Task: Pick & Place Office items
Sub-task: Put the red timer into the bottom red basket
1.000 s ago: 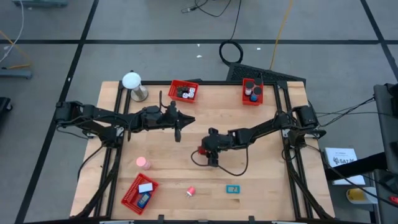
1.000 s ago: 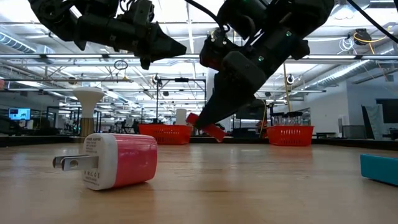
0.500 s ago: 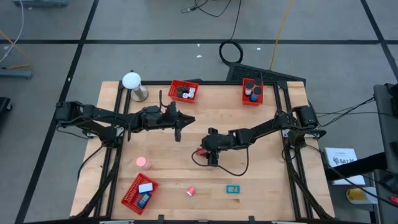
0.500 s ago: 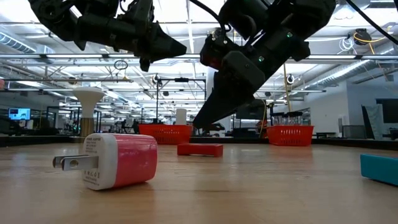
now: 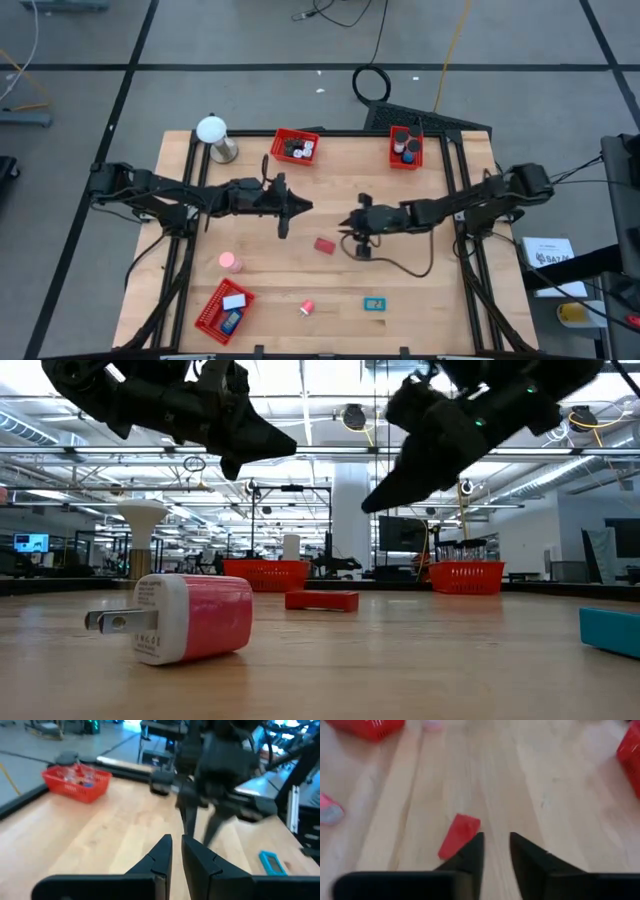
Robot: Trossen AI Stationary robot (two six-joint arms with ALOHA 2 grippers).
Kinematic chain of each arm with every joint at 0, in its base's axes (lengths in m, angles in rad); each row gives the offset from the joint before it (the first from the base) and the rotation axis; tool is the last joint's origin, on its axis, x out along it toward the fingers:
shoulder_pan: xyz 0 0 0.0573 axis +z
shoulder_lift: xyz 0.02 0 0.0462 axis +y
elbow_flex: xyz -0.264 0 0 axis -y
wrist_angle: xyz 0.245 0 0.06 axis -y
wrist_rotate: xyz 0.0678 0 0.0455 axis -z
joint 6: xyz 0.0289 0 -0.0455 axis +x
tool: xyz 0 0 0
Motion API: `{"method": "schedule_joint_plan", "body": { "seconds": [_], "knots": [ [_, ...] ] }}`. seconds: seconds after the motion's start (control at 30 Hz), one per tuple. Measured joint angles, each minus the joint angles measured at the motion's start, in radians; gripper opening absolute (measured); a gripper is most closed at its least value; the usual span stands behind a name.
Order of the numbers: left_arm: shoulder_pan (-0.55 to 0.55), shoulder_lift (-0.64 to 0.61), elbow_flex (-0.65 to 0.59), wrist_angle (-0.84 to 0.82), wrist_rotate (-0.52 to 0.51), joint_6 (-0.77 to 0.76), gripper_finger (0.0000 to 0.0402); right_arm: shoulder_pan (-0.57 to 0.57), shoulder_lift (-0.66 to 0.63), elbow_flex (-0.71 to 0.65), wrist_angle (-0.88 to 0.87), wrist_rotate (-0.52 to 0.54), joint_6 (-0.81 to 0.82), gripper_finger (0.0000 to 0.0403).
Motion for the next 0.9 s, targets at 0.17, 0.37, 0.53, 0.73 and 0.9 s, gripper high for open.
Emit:
{"method": "schedule_joint_plan", "body": {
  "seconds": [0.17,0.37,0.53,0.73,0.9],
  "knots": [
    [-0.043,0.001,0.043,-0.174,-0.065,-0.047,0.0018,-0.004,-0.129,-0.167,0.085,0.062,0.024,0.0008],
    [-0.077,0.069,0.195,-0.427,-0.101,-0.067,0.0009,-0.013,-0.313,-0.321,0.15,0.123,0.011,0.001],
    [-0.101,0.199,0.315,-0.555,-0.109,-0.109,0.0019,-0.017,-0.44,-0.406,0.182,0.125,0.01,0.0004],
    [-0.111,0.367,0.494,-0.681,-0.028,-0.083,0.0091,-0.018,-0.531,-0.487,0.228,0.124,0.003,0.0001],
    [-0.143,0.457,0.6,-0.75,-0.004,-0.001,0.017,-0.018,-0.545,-0.502,0.258,0.123,0.002,0.0001]
  ]
}}
